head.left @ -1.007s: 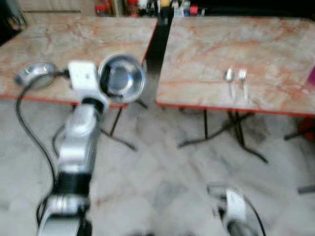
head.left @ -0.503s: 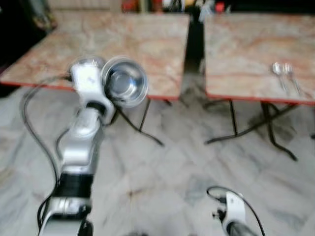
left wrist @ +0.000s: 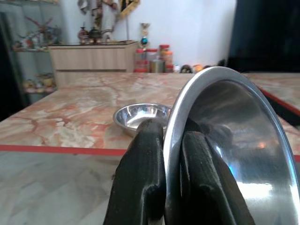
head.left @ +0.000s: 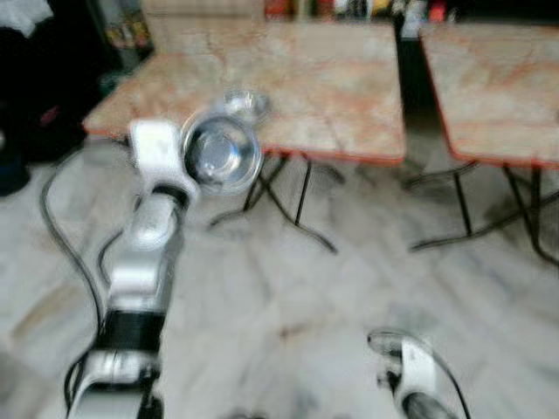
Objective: Setting the table
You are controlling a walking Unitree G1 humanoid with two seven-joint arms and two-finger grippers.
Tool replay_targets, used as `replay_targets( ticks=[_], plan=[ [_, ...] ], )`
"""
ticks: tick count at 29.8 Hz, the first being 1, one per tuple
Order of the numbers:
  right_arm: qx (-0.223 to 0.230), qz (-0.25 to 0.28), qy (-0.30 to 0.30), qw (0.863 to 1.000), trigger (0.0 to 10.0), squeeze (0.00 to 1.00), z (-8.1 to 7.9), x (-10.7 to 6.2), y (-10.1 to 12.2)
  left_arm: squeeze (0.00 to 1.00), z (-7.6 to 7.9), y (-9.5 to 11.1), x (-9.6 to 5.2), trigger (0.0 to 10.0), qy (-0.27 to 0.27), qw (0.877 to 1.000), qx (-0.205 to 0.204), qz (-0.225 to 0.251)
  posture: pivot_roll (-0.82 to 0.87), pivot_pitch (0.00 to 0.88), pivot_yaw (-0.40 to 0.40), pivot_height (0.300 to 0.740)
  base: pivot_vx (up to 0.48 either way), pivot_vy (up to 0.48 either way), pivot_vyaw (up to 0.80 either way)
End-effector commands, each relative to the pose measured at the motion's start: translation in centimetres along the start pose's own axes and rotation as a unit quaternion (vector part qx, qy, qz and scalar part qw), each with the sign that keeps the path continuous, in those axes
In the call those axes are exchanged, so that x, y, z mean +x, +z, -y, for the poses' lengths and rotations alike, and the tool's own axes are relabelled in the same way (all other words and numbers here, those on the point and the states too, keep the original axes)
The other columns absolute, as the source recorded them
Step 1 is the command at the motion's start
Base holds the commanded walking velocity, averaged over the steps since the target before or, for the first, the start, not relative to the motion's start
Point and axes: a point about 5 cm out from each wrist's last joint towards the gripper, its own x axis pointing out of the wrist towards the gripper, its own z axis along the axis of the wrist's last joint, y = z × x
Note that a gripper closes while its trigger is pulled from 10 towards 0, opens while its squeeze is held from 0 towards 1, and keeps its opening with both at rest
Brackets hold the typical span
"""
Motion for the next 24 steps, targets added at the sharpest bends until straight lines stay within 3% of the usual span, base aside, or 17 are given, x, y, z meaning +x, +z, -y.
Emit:
replay_targets(
  ticks=[1, 5, 11, 12, 15, 18, 24],
  plan=[
    [0.007, -0.003, 0.003, 1.0, 10.0, 0.0, -0.4, 0.0, -0.2, 0.0, -0.6, 0.2, 0.0, 10.0, 0.006, 1.0, 0.018, 0.001, 0.02, 0.118, -0.004, 0.736, 0.0, 0.322, 0.0],
    [0.006, -0.003, 0.002, 1.0, 10.0, 0.0, -0.4, 0.0, -0.2, 0.0, -0.6, -0.5, -0.1, 10.0, 0.004, 1.0, 0.009, -0.015, 0.02, 0.12, -0.006, 0.736, 0.0, 0.0, 0.0],
    [0.006, -0.004, 0.001, 1.0, 10.0, 0.0, -0.4, 0.0, -0.1, 0.0, -1.4, -4.2, -1.2, 10.0, 0.021, 0.995, -0.03, -0.088, 0.03, 0.12, -0.004, 0.736, 0.0, 0.0, 0.0],
    [0.006, -0.004, 0.0, 1.0, 10.0, 0.0, -0.4, 0.0, -0.1, 0.0, -2.3, -6.6, -2.5, 10.0, 0.033, 0.991, -0.019, -0.127, 0.03, 0.116, -0.004, 0.736, 0.0, 0.0, 0.0],
    [0.006, -0.004, 0.001, 1.0, 10.0, 0.0, -0.4, 0.0, -0.1, 0.0, -3.5, -9.5, -4.2, 10.0, 0.058, 0.982, -0.011, -0.177, 0.02, 0.117, -0.005, 0.736, 0.0, 0.0, 0.0],
    [0.007, -0.004, 0.001, 1.0, 10.0, 0.0, -0.4, 0.0, -0.2, 0.0, -4.4, -13.2, -7.0, 10.0, 0.073, 0.965, -0.004, -0.252, 0.02, 0.112, -0.002, 0.736, 0.0, 0.0, 0.0],
    [0.009, -0.003, 0.001, 1.0, 10.0, 0.0, -0.5, 0.0, -0.2, 0.0, -4.9, -16.7, -10.5, 10.0, 0.093, 0.94, -0.011, -0.329, 0.02, 0.106, 0.0, 0.736, 0.0, 0.0, 0.0]
  ],
)
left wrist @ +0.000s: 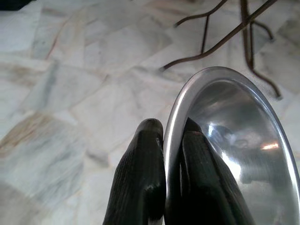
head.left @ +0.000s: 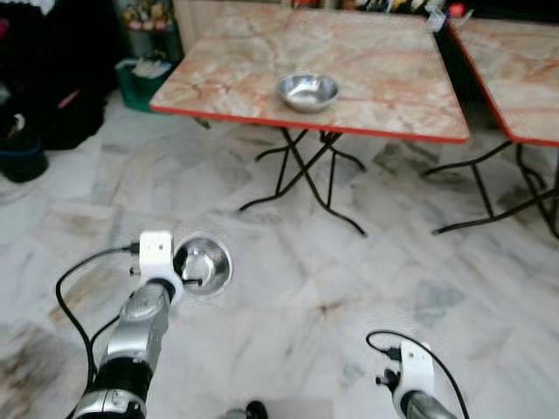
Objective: Setting the table
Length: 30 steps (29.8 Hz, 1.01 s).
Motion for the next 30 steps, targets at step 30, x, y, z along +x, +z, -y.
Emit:
replay_targets(
  ticks=[30],
  plan=[
    [0.007, -0.007, 0.001, 1.0, 10.0, 0.0, -0.1, -0.1, -0.8, 0.0, -1.3, -12.3, -4.9, 10.0, 0.057, 0.976, 0.014, -0.209, 0.01, 0.06, 0.009, 0.736, 0.31, 0.0, 0.0]
  ],
)
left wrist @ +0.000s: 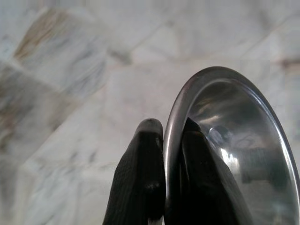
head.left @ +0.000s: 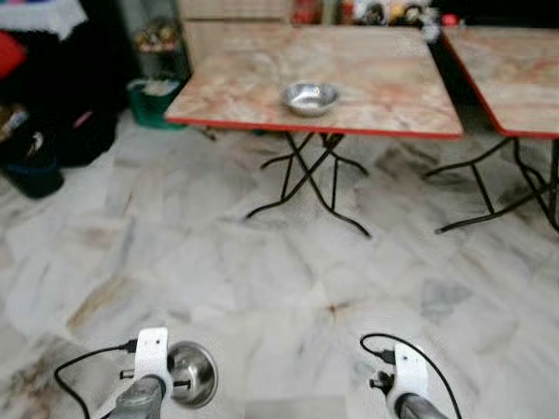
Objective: Setting the table
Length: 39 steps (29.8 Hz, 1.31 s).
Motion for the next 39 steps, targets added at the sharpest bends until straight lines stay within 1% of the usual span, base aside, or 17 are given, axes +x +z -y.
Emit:
replay_targets(
  ticks=[1, 4, 9, 12, 16, 21, 31, 39],
  plan=[
    [0.005, 0.014, 0.015, 1.0, 10.0, 0.0, -1.2, 0.2, 0.9, 0.0, -1.5, -0.6, -0.3, 10.0, 0.023, 1.0, 0.008, -0.009, 0.01, 0.06, 0.009, 0.736, 0.48, 0.0, 0.0],
    [0.004, 0.014, 0.017, 1.0, 10.0, 0.0, -1.2, 0.2, 0.8, 0.0, -1.6, -1.5, -0.5, 10.0, 0.025, 0.999, 0.01, -0.022, 0.01, 0.053, 0.011, 0.736, 0.48, 0.0, 0.0],
    [0.004, 0.012, 0.015, 1.0, 10.0, 0.0, -1.2, 0.2, 0.7, 0.0, -1.5, -1.9, -0.6, 10.0, 0.022, 0.999, 0.01, -0.024, 0.01, 0.047, 0.012, 0.736, 0.48, 0.0, 0.0],
    [0.007, 0.009, 0.015, 1.0, 10.0, 0.0, -1.2, 0.2, 0.6, 0.0, -1.4, -1.9, -0.6, 10.0, 0.021, 0.999, 0.011, -0.023, 0.01, 0.045, 0.013, 0.736, 0.48, 0.0, 0.0],
    [0.007, 0.005, 0.015, 1.0, 10.0, 0.0, -1.3, 0.2, 0.5, 0.0, -1.3, -2.1, -0.6, 10.0, 0.018, 0.999, 0.014, -0.026, 0.01, 0.035, 0.017, 0.736, 0.48, 0.0, -0.66],
    [0.002, 0.006, 0.014, 1.0, 10.0, 0.0, -1.3, 0.1, 0.4, 0.0, -1.2, -2.2, -0.6, 10.0, 0.013, 0.999, 0.021, -0.027, 0.01, 0.024, 0.018, 0.736, 0.48, 0.0, 0.0],
    [0.007, 0.003, 0.014, 1.0, 10.0, 0.0, -1.3, 0.1, 0.2, 0.0, -0.6, -2.2, -0.6, 10.0, 0.002, 0.999, 0.029, -0.027, 0.0, 0.006, 0.02, 0.736, 0.468, 0.0, 0.0],
    [0.004, 0.003, 0.015, 1.0, 10.0, 0.0, -1.4, 0.1, 0.1, 0.0, -0.6, -2.1, -0.6, 10.0, -0.002, 0.999, 0.038, -0.027, 0.0, 0.0, 0.025, 0.736, 0.39, 0.0, -0.59]
  ],
)
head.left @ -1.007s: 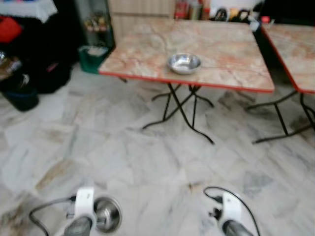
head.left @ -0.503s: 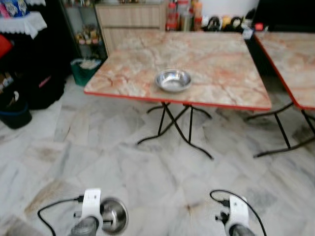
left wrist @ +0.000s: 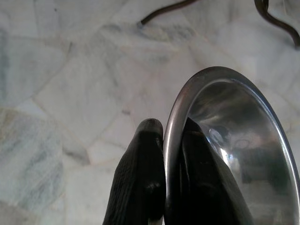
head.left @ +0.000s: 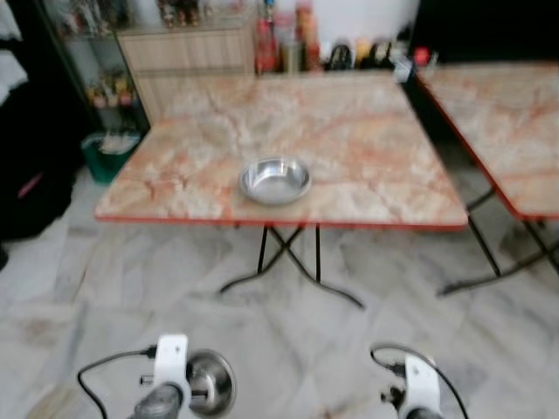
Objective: Setting the table
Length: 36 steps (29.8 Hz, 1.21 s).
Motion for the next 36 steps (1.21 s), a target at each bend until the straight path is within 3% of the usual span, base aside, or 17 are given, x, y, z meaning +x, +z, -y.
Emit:
replay_targets(
  ticks=[1, 13, 19, 30, 36],
  plan=[
    [0.003, 0.0, 0.012, 1.0, 10.0, 0.0, -1.0, 0.1, 0.0, 0.0, -1.1, -0.2, -0.1, 10.0, 0.01, 1.0, 0.017, -0.005, 0.0, 0.0, 0.025, 0.736, 0.0, 0.0, 0.0],
    [0.004, 0.004, 0.013, 1.0, 10.0, 0.0, -1.1, 0.1, 0.3, 0.0, -1.2, 0.1, -0.1, 10.0, 0.017, 1.0, 0.018, 0.001, 0.01, 0.024, 0.03, 0.736, 0.0, 0.0, 0.0],
    [0.005, 0.009, 0.011, 1.0, 10.0, 0.0, -1.0, 0.2, 0.7, 0.0, -1.4, 1.3, 0.1, 10.0, 0.026, 0.999, -0.001, 0.024, 0.02, 0.066, 0.02, 0.736, 0.0, 0.0, 0.0],
    [0.017, 0.007, 0.011, 1.0, 10.0, 0.0, -1.0, 0.2, 0.9, 0.0, -1.1, 1.4, 0.2, 10.0, 0.022, 1.0, 0.0, 0.018, 0.01, 0.092, 0.017, 0.736, 0.0, 0.0, -0.14],
    [0.01, 0.011, 0.01, 1.0, 10.0, 0.0, -0.9, 0.2, 1.1, 0.0, -1.1, 1.4, 0.3, 10.0, 0.026, 0.999, -0.002, 0.018, 0.01, 0.101, 0.016, 0.736, 0.264, 0.0, -0.1]
  ],
)
